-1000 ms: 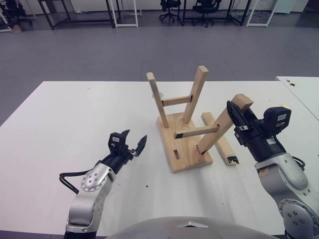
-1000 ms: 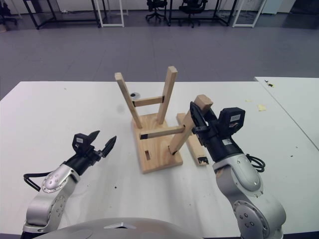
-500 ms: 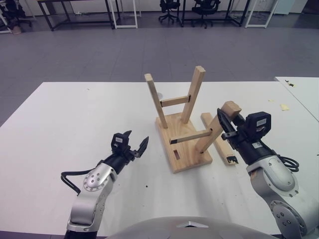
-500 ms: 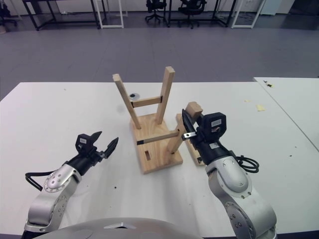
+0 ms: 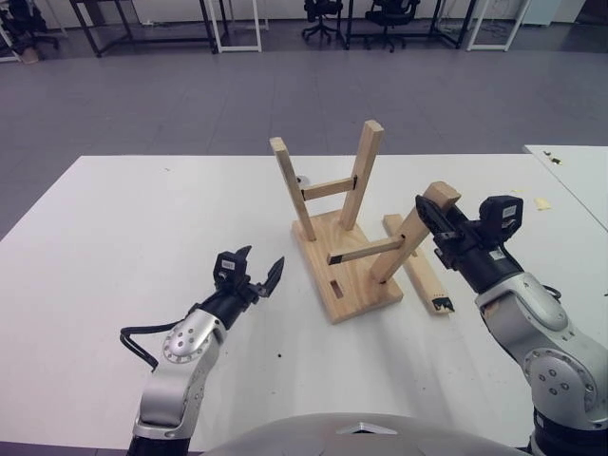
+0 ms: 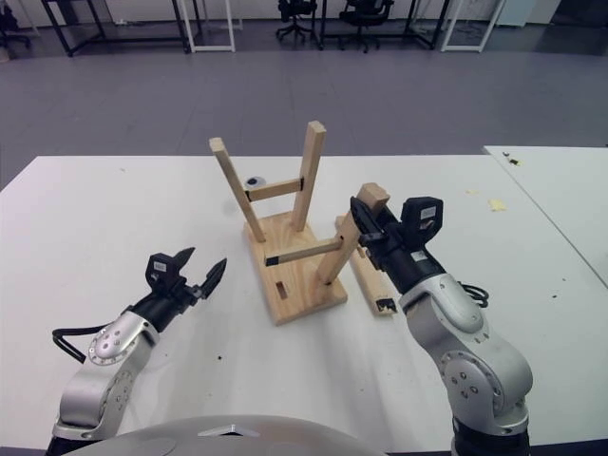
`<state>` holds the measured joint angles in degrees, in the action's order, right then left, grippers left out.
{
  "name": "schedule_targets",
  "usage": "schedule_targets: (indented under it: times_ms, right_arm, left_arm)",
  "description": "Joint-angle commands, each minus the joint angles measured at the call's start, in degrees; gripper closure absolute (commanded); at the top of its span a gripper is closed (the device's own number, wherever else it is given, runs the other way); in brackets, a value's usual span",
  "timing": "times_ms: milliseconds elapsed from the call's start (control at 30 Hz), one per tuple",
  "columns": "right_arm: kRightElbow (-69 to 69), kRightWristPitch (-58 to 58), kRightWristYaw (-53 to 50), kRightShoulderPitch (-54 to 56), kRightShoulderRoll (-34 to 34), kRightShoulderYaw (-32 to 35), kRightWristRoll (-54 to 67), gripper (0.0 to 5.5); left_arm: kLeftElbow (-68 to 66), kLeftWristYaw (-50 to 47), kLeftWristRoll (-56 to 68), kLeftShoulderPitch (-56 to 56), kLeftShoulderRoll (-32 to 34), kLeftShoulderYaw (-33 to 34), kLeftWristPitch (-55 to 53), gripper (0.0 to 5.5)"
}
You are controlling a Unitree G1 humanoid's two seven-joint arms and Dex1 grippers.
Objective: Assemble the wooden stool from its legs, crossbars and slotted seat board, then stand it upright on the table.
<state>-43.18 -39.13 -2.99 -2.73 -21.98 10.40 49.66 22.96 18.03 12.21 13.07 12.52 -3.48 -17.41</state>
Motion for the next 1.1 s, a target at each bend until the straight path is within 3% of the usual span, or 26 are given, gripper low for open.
schedule_targets:
  times_ms: [33,300,400,533,600,700,833,1100]
  right_arm:
    - [0.58,-0.2,0.55,2.91,0.45,1.5,3.14,3.87]
    - [1.88,-1.13,3.05,7.54,-2.53,4.45,8.1,2.52]
    - [7.17,-1.27,3.99,16.17,-6.38,10.76,19.34,1.93]
    - [19.01,0.58,1.3,21.67,-9.15,19.01,28.17,1.88]
    - [25.66,-0.48,1.52,20.98,-11.65,15.95,19.84,1.88]
    - [31.81,-2.52,4.9,13.63,-15.92,5.05,4.02,1.88]
    - [35.4,-1.36,15.88,6.57,-16.01,-5.92,-6.31,1.88]
    - [39.23,-2.64,21.41,6.84,-14.23,-13.66,-17.64,1.88]
  left_arm:
    - [-1.15,-0.39,-0.94,-1.43,-0.18,-0.21,1.06,1.54]
    - [-3.17,-1.22,-1.75,-2.66,-1.57,-0.2,2.9,1.54]
    - [-4.83,-1.79,-2.23,-3.78,-2.62,-0.55,4.31,1.54]
    - [-7.38,-2.55,-2.92,-4.94,-4.19,-1.01,6.46,1.54]
    - [-8.42,-2.75,-3.12,-5.4,-4.56,-1.37,7.23,1.54]
    - [-9.44,-2.71,-3.29,-6.37,-4.73,-1.33,7.66,1.54]
    - [-10.48,-2.04,-3.34,-7.43,-4.37,-1.29,7.75,1.54]
    - [-12.13,-1.69,-3.68,-8.77,-4.36,-1.3,8.12,1.54]
